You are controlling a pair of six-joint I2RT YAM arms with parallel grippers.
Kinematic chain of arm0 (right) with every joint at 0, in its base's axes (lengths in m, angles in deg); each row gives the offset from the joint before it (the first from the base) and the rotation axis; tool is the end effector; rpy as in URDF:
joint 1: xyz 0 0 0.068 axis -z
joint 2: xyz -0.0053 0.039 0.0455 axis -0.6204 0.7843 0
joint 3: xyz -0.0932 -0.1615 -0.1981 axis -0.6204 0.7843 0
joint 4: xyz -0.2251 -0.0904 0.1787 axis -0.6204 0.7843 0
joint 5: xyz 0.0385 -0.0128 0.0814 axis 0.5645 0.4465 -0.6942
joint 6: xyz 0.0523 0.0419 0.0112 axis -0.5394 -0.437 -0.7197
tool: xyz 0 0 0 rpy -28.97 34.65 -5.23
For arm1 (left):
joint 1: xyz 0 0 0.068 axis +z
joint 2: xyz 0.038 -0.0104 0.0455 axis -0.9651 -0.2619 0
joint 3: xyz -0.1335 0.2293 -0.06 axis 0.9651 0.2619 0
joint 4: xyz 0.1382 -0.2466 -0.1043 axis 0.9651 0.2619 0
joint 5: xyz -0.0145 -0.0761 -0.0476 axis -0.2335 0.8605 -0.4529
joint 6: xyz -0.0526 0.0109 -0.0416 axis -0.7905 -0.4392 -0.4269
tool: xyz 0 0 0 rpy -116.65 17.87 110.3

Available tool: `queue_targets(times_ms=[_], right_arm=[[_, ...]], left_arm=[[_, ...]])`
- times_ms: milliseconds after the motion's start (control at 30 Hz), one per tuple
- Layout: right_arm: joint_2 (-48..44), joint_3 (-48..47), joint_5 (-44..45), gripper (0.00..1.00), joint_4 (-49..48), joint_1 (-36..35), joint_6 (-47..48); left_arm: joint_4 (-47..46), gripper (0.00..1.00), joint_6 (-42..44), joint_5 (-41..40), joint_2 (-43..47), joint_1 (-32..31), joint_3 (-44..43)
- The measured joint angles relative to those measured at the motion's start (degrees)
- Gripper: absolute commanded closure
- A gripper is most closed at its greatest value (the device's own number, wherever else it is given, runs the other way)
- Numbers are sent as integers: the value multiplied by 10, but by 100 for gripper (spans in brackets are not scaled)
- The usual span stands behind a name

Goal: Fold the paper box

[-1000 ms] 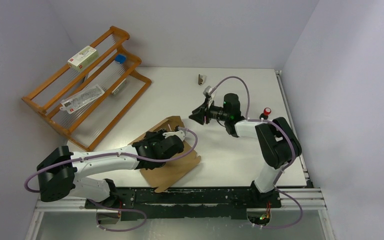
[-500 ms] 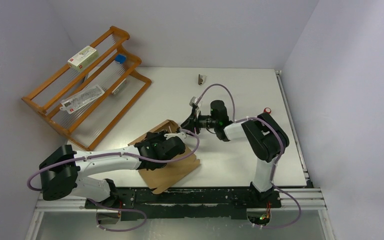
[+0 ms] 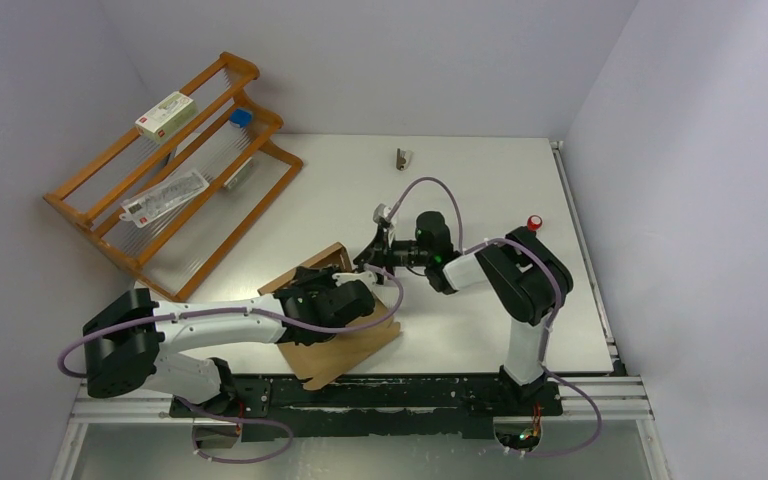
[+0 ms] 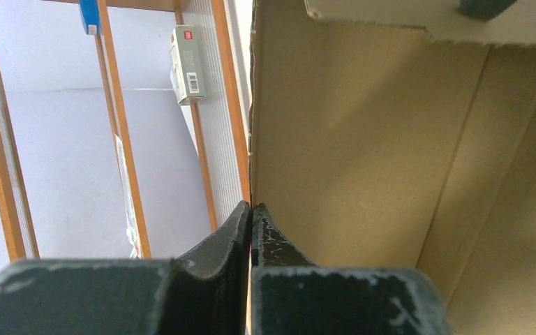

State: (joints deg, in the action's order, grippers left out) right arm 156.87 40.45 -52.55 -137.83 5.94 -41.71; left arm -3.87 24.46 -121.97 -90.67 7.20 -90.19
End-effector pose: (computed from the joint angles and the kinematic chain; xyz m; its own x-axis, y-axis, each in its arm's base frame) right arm 0.2928 0.2373 0.0991 -0.3169 -0.1124 -0.9418 -0.9462 0.1065 0.3057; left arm 0.1533 -0.2475 0.1768 -0.2480 0.9197 -0.3043 0.3589 0.3790 0.8530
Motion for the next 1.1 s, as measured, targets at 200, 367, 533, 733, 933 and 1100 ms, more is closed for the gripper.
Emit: queue_targets(times_ms=[200, 367, 533, 733, 933, 1100], right_arm=[[19, 12, 17, 51, -40, -12, -19], [33, 27, 46, 54, -77, -27, -33], [37, 36, 85, 59, -105, -41, -38], [38, 58, 137, 63, -144, -51, -44], [43, 70, 165, 62, -175, -56, -46], [43, 73, 184, 63, -181, -63, -44]], left_arm=[[1, 95, 2, -3, 0, -6, 1], [1, 95, 4, -3, 0, -10, 2], [6, 95, 6, -3, 1, -14, 2], [9, 95, 6, -1, 2, -21, 2], [8, 95, 11, 14, 19, -37, 8], [7, 95, 16, 26, 33, -46, 12]])
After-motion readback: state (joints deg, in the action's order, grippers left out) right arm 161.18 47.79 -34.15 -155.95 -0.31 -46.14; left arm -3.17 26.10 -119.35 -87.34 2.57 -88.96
